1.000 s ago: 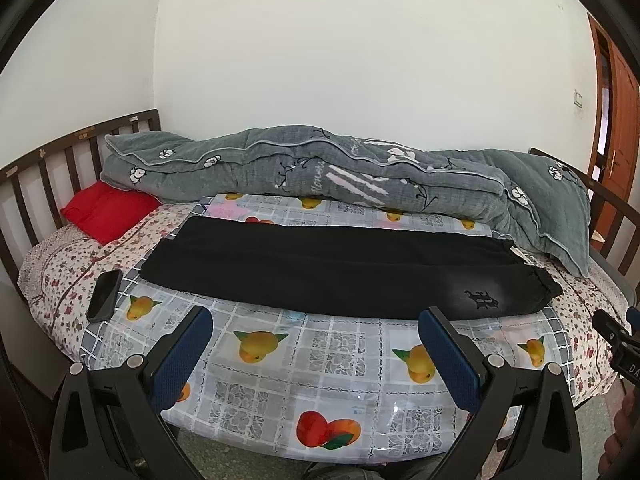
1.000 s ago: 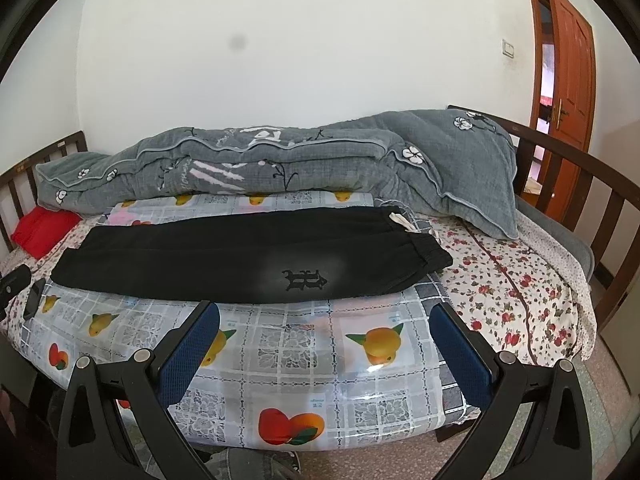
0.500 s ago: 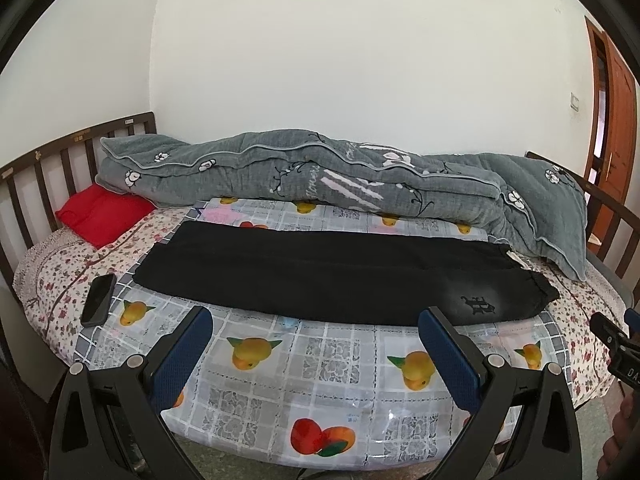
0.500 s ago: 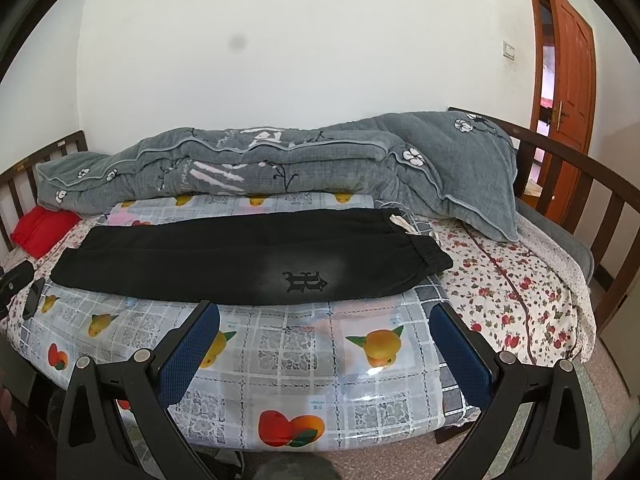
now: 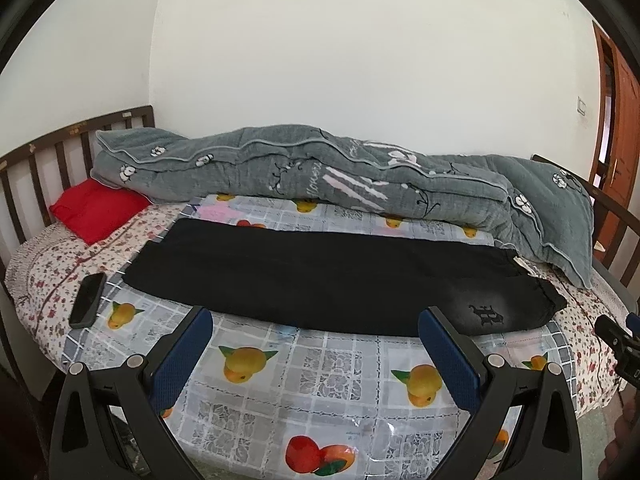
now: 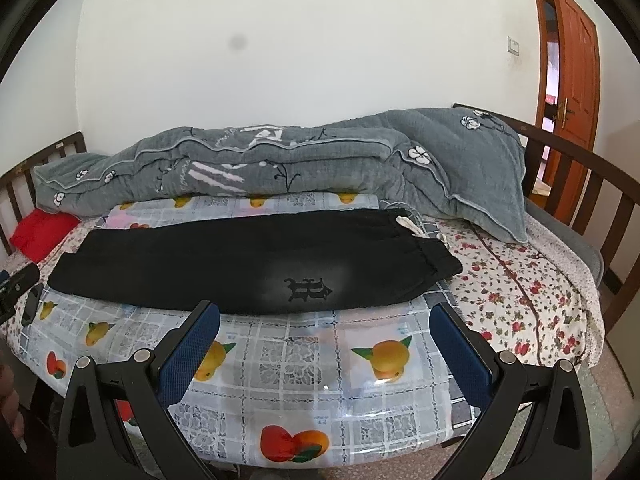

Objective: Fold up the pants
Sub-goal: 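Move both tools to the trouser waistband and close both grippers on it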

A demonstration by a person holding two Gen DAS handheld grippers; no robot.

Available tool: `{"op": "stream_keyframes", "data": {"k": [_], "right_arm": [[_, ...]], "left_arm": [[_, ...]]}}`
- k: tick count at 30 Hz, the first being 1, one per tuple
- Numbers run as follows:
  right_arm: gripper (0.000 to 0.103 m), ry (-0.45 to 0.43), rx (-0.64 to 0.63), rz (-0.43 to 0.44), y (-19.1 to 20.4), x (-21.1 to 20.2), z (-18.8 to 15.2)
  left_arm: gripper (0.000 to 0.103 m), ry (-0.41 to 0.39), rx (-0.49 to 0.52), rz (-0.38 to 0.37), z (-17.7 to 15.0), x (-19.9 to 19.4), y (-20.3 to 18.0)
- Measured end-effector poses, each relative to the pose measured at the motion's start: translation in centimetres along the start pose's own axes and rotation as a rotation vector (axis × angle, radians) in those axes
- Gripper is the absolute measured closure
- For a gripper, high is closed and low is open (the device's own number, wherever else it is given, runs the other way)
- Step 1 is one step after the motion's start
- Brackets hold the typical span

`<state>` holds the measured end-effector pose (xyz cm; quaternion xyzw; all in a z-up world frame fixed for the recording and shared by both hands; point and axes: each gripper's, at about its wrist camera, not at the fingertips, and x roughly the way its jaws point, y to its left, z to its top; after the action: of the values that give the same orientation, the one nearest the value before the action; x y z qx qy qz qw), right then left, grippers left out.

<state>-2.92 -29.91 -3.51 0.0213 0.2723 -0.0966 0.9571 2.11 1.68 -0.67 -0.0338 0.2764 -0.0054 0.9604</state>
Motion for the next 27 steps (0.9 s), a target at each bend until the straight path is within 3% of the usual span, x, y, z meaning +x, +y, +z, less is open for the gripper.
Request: {"op": "stream_keyframes", "data": {"k": [6, 12, 17, 23, 27], "right_arm": [[0.000, 0.003, 0.003, -0.009, 0.4, 2.7, 0.0], [0.000, -0.018, 0.043, -0.015, -0.4, 6.7, -1.6], [0.000, 0.041, 0.014, 0.001, -0.8, 11.1, -3.2], [0.001, 0.140, 0.072, -0.024, -3.5, 16.1, -4.6], [0.020, 0.182, 0.138, -0.042, -5.8, 18.7, -4.9]], "left_arm": [[0.000, -0.008, -0.013, -0.006, 0.0, 2.0, 1.0], [0.000, 0.055, -0.034, 0.018, -0.6, 6.1, 3.2], [0.000, 0.097, -0.061, 0.048, -2.0, 10.1, 5.3], [0.001, 0.182, -0.132, 0.062, -3.8, 15.1, 8.6], [0.006, 0.235, -0.184, 0.081, -4.8, 18.2, 11.1]]}}
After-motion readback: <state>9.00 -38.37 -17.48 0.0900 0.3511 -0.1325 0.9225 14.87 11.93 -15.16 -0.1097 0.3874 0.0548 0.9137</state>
